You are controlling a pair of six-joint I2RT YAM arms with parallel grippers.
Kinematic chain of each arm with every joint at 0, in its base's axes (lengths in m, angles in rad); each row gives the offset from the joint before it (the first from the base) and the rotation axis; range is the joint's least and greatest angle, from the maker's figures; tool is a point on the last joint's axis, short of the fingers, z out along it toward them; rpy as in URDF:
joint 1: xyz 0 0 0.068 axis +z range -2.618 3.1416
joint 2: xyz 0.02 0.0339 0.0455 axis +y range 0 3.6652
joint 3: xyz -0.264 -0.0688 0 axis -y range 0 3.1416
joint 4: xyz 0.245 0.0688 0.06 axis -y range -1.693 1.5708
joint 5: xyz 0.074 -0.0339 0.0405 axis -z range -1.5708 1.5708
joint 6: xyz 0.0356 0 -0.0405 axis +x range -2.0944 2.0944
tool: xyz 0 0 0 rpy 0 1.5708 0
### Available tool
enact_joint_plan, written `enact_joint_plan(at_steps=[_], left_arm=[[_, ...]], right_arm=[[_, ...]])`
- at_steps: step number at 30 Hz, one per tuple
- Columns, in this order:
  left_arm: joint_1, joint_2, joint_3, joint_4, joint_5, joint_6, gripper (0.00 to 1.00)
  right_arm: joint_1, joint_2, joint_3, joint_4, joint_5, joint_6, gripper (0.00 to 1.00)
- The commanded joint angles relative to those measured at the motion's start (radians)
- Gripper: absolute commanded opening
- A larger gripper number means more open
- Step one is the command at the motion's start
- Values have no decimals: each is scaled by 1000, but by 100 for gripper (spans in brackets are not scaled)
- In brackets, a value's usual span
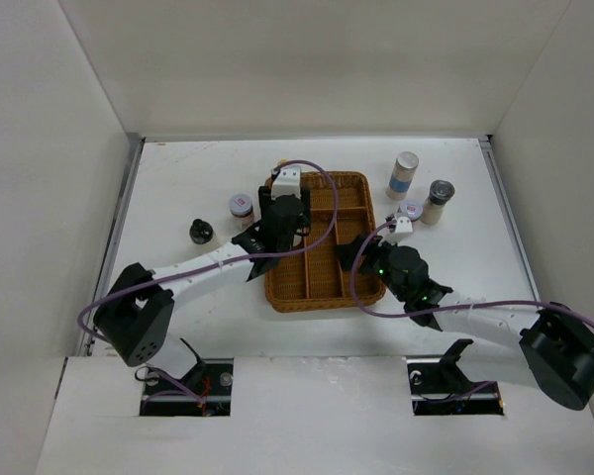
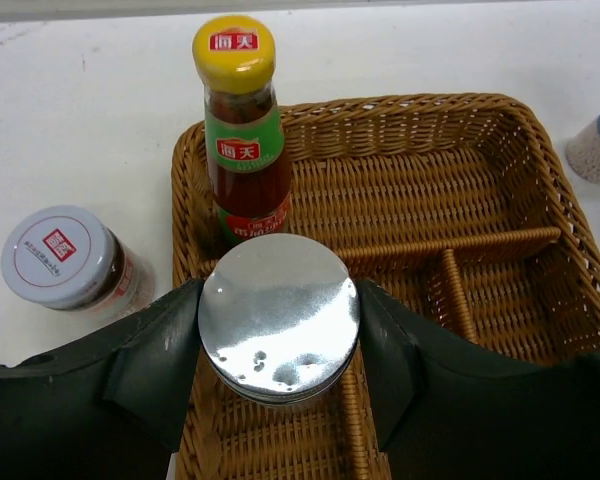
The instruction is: Organize the condiment bottles
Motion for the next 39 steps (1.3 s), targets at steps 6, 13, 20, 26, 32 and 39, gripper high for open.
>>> enact_joint_plan(at_steps=[6,13,20,26,32,39], left_arm=[[32,-6,-38,164,7,-16,55],[21,-113,-89,150,33,-7,84],[64,-341,-138,43,6,-17,86],[159,-441,-204,-175,-69,-123,82],[250,-544,-256,-367,-181,-120,83],[337,-442,-313,-300,-164,-131,85]], right_arm=[[0,-5,11,45,-4,6,89],[0,-5,12,44,-3,5,90],[0,6,18,42,-4,5,91],[1,-7,9,44,-6,12,91],[1,4,9,53,-7,17,92],[9,24,21,47,-16,15,94]])
